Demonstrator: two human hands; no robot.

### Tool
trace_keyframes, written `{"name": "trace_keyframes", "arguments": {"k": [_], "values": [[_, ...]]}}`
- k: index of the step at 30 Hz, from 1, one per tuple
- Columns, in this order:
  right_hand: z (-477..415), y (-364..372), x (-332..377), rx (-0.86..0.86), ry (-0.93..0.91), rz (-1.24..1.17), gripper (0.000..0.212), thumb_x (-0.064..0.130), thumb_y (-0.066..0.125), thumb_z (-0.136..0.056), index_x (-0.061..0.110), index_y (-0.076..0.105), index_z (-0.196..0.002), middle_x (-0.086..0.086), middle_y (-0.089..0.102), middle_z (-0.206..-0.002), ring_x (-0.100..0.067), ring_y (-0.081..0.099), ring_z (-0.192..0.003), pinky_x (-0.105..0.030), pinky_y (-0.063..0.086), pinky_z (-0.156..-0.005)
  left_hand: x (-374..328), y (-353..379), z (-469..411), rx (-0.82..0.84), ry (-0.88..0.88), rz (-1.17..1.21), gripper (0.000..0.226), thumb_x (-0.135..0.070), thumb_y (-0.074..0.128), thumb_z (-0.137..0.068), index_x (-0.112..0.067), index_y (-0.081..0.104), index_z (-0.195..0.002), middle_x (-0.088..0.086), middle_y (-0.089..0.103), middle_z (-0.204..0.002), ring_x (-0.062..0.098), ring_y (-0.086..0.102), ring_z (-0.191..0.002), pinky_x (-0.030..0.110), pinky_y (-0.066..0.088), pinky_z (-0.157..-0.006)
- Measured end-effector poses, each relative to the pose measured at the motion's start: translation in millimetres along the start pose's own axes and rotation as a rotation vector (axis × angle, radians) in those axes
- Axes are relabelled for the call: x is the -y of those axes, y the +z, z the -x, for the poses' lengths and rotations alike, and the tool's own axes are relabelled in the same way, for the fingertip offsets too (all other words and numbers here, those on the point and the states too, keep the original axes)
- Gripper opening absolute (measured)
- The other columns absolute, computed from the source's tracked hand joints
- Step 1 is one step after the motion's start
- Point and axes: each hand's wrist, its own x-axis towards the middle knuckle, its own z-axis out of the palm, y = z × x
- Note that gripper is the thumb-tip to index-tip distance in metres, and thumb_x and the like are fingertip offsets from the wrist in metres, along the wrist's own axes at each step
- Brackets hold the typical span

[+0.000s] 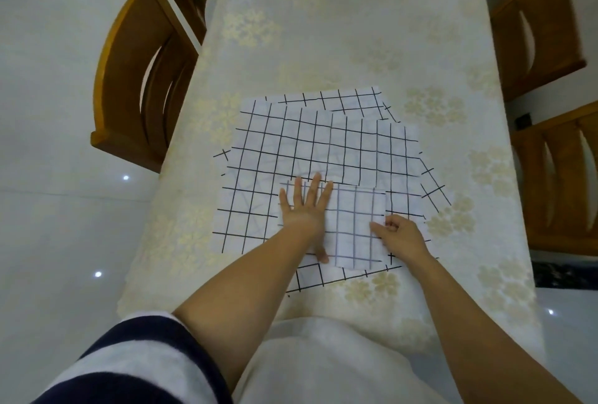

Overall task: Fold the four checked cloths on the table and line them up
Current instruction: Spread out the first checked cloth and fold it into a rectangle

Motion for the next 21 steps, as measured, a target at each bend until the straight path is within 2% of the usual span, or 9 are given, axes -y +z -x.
{"name": "trace_keyframes", "arguments": {"k": [2,4,7,11,15,18,21], "values": [[4,1,5,-0.053,-0.038,0.011,0.026,0.032,0.071,-0.09,0.011,0.059,-0.081,-0.003,0.051,-0.072,-0.021,0.05,-0.067,-0.028,0.041,-0.065,1,0,1,-0.004,0.002,0.001,0.167,-0.063,0.09,-0.053,-0.027,-0.049,-0.137,0.003,-0.062,-0.138,0.043,-0.046,-0.134,0.074,-0.017,-0.109],[9,0,15,-0.087,-0.09,0.024,0.037,0.03,0.067,-0.093,0.017,0.045,-0.067,0.002,0.039,-0.062,-0.017,0.037,-0.056,-0.027,0.032,-0.056,1,0,2,-0.001,0.006,0.006,0.167,-0.063,0.09,-0.053,-0.027,-0.049,-0.137,0.002,-0.063,-0.137,0.043,-0.047,-0.134,0.074,-0.017,-0.108],[23,-3,31,-0.061,-0.215,0.068,0.039,0.03,0.062,-0.096,0.019,0.037,-0.068,0.003,0.033,-0.06,-0.014,0.03,-0.053,-0.028,0.028,-0.054,2,0,2,-0.006,0.007,0.013,0.168,-0.063,0.09,-0.052,-0.028,-0.05,-0.136,0.002,-0.063,-0.136,0.043,-0.047,-0.133,0.074,-0.018,-0.108],[38,3,44,-0.065,-0.339,0.147,0.032,0.031,0.061,-0.096,0.02,0.042,-0.073,0.008,0.036,-0.056,-0.01,0.031,-0.05,-0.027,0.033,-0.052,1,1,1,-0.022,0.008,0.018,0.169,-0.064,0.091,-0.05,-0.028,-0.049,-0.137,0.003,-0.063,-0.136,0.043,-0.047,-0.133,0.074,-0.016,-0.109],[45,17,64,-0.083,-0.402,0.233,0.027,0.032,0.06,-0.095,0.021,0.045,-0.076,0.005,0.044,-0.062,-0.011,0.038,-0.054,-0.022,0.034,-0.051,4,3,5,-0.135,0.098,0.08,0.164,-0.063,0.09,-0.053,-0.023,-0.037,-0.149,0.005,-0.049,-0.151,0.041,-0.037,-0.142,0.067,-0.012,-0.116],[51,33,79,-0.077,-0.449,0.294,0.028,0.033,0.059,-0.096,0.015,0.048,-0.077,0.001,0.049,-0.066,-0.015,0.044,-0.059,-0.022,0.035,-0.052,23,6,18,-0.355,0.229,0.245,0.145,-0.059,0.086,-0.065,-0.021,-0.018,-0.158,0.004,-0.037,-0.16,0.034,-0.031,-0.148,0.054,-0.01,-0.123],[58,54,95,0.03,-0.458,0.257,0.021,0.04,0.058,-0.096,0.021,0.058,-0.087,0.008,0.06,-0.08,-0.007,0.055,-0.071,-0.018,0.039,-0.058,53,16,30,-0.548,0.244,0.665,0.097,-0.034,0.076,-0.088,-0.018,0.014,-0.16,0.001,-0.014,-0.168,0.024,-0.007,-0.155,0.041,0.013,-0.125]]}}
